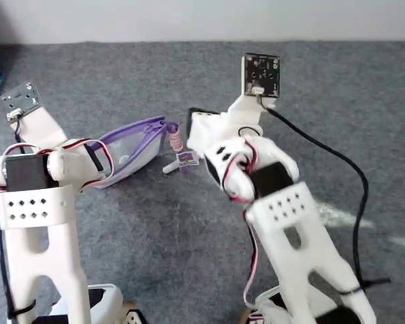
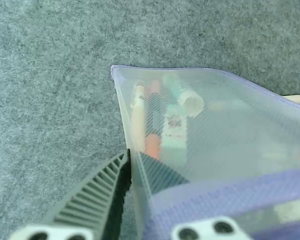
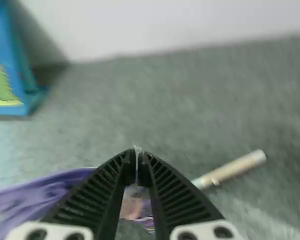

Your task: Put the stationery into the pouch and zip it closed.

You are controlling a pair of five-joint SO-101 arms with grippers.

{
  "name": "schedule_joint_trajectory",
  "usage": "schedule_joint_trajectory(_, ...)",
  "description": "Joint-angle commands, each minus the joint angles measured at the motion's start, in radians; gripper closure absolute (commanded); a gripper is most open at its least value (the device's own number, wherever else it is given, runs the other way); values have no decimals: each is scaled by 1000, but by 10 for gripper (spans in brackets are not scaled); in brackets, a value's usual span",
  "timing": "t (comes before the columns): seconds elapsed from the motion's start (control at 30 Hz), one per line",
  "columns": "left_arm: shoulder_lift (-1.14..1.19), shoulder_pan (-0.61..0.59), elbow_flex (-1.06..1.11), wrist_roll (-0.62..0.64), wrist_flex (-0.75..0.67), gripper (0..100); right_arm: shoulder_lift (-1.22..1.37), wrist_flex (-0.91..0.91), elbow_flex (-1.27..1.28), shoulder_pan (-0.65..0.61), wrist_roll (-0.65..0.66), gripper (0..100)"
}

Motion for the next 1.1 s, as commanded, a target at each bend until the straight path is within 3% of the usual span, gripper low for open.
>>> schedule_joint_trajectory(0.0,20,-8,-10,9,-12,988,99,65,-106,58,-69,978)
schedule_joint_trajectory(0.17,17,-8,-10,9,-11,988,311,205,-310,119,-196,964)
schedule_joint_trajectory(0.4,14,-8,-10,9,-11,988,691,438,-681,128,-206,799)
schedule_joint_trajectory(0.6,12,-6,-10,9,-8,988,1003,558,-1028,130,-201,805)
schedule_joint_trajectory(1.07,20,-3,-7,9,-9,988,1592,615,-1648,173,-126,807)
